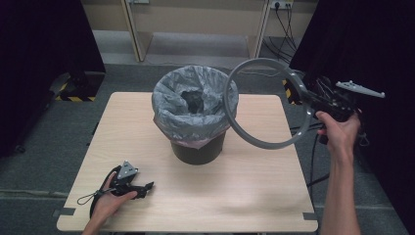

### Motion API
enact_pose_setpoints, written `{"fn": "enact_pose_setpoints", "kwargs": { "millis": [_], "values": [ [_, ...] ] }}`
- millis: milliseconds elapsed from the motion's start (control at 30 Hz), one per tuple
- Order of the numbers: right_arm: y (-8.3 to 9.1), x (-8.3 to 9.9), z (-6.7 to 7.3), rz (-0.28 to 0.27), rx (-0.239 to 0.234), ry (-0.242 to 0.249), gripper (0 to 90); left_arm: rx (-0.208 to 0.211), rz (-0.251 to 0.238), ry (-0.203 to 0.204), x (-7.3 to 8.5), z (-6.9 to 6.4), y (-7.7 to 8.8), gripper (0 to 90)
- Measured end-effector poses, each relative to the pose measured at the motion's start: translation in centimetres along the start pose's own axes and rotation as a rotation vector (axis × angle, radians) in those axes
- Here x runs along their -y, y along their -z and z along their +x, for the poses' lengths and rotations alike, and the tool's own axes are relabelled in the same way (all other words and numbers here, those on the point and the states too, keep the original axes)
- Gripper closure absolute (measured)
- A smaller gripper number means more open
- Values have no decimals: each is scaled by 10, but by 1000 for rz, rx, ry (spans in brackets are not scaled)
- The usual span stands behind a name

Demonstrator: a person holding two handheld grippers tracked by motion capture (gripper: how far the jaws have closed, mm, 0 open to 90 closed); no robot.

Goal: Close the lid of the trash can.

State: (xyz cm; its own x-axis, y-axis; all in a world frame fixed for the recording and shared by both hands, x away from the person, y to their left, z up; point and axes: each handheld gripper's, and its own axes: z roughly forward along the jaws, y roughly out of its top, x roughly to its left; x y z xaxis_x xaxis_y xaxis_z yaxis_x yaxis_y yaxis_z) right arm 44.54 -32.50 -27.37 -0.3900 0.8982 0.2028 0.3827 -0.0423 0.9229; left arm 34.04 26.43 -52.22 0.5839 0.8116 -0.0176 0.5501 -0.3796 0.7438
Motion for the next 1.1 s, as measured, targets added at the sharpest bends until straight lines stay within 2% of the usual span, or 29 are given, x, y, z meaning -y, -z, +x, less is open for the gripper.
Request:
{"fn": "enact_pose_setpoints", "kwargs": {
  "millis": [133,367,533,667,867,1100],
  "values": [
    [-19,-15,25,18,-37,33,791,-7,-7,0,0,1,1,148],
    [-56,-34,69,60,-97,78,791,-20,-53,21,-2,4,8,149],
    [-82,-44,98,98,-131,96,791,-16,-37,12,0,3,5,149],
    [-103,-49,117,149,-137,109,791,-20,-21,2,1,3,3,149],
    [-131,-51,132,227,-125,118,789,-19,-17,-3,2,3,3,149],
    [-154,-53,138,314,-94,115,788,-18,-11,-7,2,2,3,149]
  ]
}}
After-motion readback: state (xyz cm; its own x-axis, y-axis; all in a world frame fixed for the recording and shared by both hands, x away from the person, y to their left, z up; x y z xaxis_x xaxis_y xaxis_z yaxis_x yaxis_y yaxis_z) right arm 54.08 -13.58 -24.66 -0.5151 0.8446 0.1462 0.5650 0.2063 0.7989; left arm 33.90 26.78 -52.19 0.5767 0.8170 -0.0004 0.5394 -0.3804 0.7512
